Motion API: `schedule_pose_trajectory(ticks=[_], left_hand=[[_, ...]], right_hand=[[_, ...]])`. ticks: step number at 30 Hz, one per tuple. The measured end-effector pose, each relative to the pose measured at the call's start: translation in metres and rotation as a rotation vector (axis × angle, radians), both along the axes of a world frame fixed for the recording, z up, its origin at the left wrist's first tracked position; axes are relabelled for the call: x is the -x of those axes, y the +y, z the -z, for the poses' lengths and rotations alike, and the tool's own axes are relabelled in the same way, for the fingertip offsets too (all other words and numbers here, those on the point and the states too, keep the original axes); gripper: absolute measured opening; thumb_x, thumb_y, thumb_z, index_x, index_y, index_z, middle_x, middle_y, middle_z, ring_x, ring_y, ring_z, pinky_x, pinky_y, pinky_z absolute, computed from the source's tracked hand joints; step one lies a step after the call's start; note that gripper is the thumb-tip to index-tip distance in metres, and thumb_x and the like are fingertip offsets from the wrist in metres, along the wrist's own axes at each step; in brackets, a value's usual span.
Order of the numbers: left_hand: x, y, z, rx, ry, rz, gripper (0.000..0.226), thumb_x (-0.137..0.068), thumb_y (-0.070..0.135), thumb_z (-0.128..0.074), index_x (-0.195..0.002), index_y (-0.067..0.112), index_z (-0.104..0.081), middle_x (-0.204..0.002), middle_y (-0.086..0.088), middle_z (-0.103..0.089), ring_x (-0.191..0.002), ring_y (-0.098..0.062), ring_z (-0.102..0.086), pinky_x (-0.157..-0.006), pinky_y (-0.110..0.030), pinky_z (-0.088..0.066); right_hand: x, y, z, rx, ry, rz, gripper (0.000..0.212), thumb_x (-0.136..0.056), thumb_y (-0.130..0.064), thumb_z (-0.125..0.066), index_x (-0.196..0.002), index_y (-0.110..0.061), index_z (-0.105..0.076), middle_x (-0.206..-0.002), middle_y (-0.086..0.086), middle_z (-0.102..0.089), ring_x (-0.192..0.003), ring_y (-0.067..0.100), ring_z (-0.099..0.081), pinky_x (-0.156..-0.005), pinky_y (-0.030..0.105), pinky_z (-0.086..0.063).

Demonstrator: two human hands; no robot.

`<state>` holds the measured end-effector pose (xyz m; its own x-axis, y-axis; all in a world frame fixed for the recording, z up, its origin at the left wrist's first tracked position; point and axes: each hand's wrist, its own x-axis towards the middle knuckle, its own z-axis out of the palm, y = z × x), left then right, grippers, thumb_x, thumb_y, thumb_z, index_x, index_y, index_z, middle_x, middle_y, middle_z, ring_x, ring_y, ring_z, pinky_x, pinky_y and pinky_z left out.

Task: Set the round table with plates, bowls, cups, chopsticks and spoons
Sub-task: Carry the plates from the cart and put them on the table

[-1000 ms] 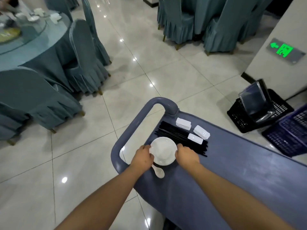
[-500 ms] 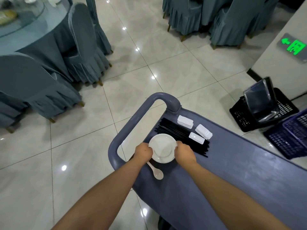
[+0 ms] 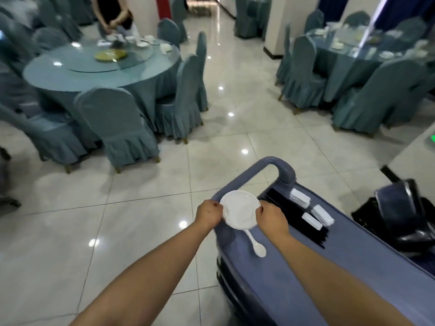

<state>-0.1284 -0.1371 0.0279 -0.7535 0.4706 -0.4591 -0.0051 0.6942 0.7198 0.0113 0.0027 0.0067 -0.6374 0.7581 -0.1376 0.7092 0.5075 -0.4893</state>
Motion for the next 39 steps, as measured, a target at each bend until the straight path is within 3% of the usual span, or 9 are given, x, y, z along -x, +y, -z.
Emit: schedule_pose_trajectory(ticks=[4,8,14,18,21,27,30,36,39], left_hand=[[0.016,-0.089,-0.024,-0.097,-0.015,-0.134,0.025,-0.083,0.012,-0.045,-0.076,0.002,-0.067,-0.080,-0.015,-0.071,-0.067,-0.024,-0.056,-0.064,-0.027,-0.046],[0.023,-0.191,-0.033,-0.143,-0.007,-0.287,0.026,-0.081,0.009,-0.044,-0.057,0.012,-0.054,-0.067,-0.008,-0.067,-0.063,-0.023,-0.054,-0.062,-0.026,-0.044],[0.017,-0.356,-0.036,-0.202,-0.025,-0.563,0.024,-0.080,0.009,-0.043,-0.060,0.010,-0.055,-0.072,-0.013,-0.069,-0.065,-0.023,-0.056,-0.067,-0.032,-0.053],[0.003,-0.456,-0.031,-0.215,-0.060,-0.771,0.024,-0.077,0.007,-0.044,-0.056,0.011,-0.054,-0.066,-0.011,-0.063,-0.065,-0.024,-0.057,-0.070,-0.035,-0.054],[-0.010,-0.526,-0.028,-0.205,-0.058,-0.947,0.023,-0.076,0.007,-0.046,-0.055,0.012,-0.052,-0.065,-0.009,-0.062,-0.064,-0.023,-0.056,-0.066,-0.031,-0.052],[-0.049,-0.624,-0.016,-0.195,-0.010,-1.274,0.019,-0.083,0.013,-0.053,-0.071,0.011,-0.067,-0.078,-0.014,-0.068,-0.073,-0.023,-0.060,-0.069,-0.028,-0.048],[-0.074,-0.660,-0.007,-0.175,0.014,-1.419,0.021,-0.084,0.012,-0.054,-0.064,0.014,-0.060,-0.071,-0.009,-0.061,-0.068,-0.019,-0.054,-0.065,-0.027,-0.043],[-0.121,-0.719,-0.006,-0.177,0.027,-1.674,0.017,-0.081,0.005,-0.062,-0.067,0.013,-0.057,-0.068,-0.008,-0.060,-0.064,-0.019,-0.055,-0.067,-0.029,-0.050],[-0.143,-0.734,-0.002,-0.187,0.026,-1.820,0.019,-0.081,0.002,-0.060,-0.065,0.011,-0.057,-0.069,-0.015,-0.059,-0.068,-0.023,-0.053,-0.068,-0.032,-0.045]], right_hand=[[0.033,-0.071,-0.023,-0.022,0.020,-0.119,0.017,-0.094,-0.016,-0.041,-0.091,-0.012,-0.057,-0.088,0.009,-0.067,-0.075,0.023,-0.056,-0.060,0.029,-0.041],[0.063,-0.156,-0.036,0.016,0.043,-0.242,0.028,-0.096,-0.018,-0.040,-0.111,-0.013,-0.063,-0.101,0.010,-0.069,-0.091,0.028,-0.063,-0.071,0.032,-0.050],[0.104,-0.298,-0.037,0.011,0.037,-0.478,0.037,-0.096,-0.021,-0.038,-0.125,-0.015,-0.060,-0.121,0.008,-0.065,-0.111,0.028,-0.059,-0.088,0.032,-0.047],[0.129,-0.390,-0.035,0.012,0.029,-0.662,0.035,-0.097,-0.022,-0.037,-0.121,-0.014,-0.061,-0.113,0.008,-0.066,-0.105,0.028,-0.060,-0.079,0.030,-0.045],[0.144,-0.461,-0.034,0.021,0.019,-0.823,0.035,-0.098,-0.023,-0.037,-0.124,-0.017,-0.060,-0.116,0.006,-0.066,-0.106,0.026,-0.061,-0.081,0.029,-0.045],[0.164,-0.574,-0.031,0.019,0.029,-1.141,0.024,-0.097,-0.019,-0.038,-0.098,-0.016,-0.062,-0.095,0.005,-0.067,-0.080,0.020,-0.057,-0.067,0.025,-0.042],[0.165,-0.624,-0.024,0.081,0.003,-1.284,0.026,-0.098,-0.019,-0.037,-0.103,-0.015,-0.063,-0.098,0.005,-0.067,-0.087,0.023,-0.060,-0.070,0.027,-0.045],[0.161,-0.716,-0.018,0.180,-0.014,-1.572,0.029,-0.097,-0.018,-0.042,-0.118,-0.016,-0.061,-0.106,0.006,-0.066,-0.092,0.024,-0.061,-0.076,0.029,-0.049],[0.155,-0.753,-0.017,0.248,-0.071,-1.637,0.020,-0.094,-0.018,-0.049,-0.094,-0.012,-0.068,-0.090,0.007,-0.065,-0.087,0.026,-0.058,-0.078,0.032,-0.051]])
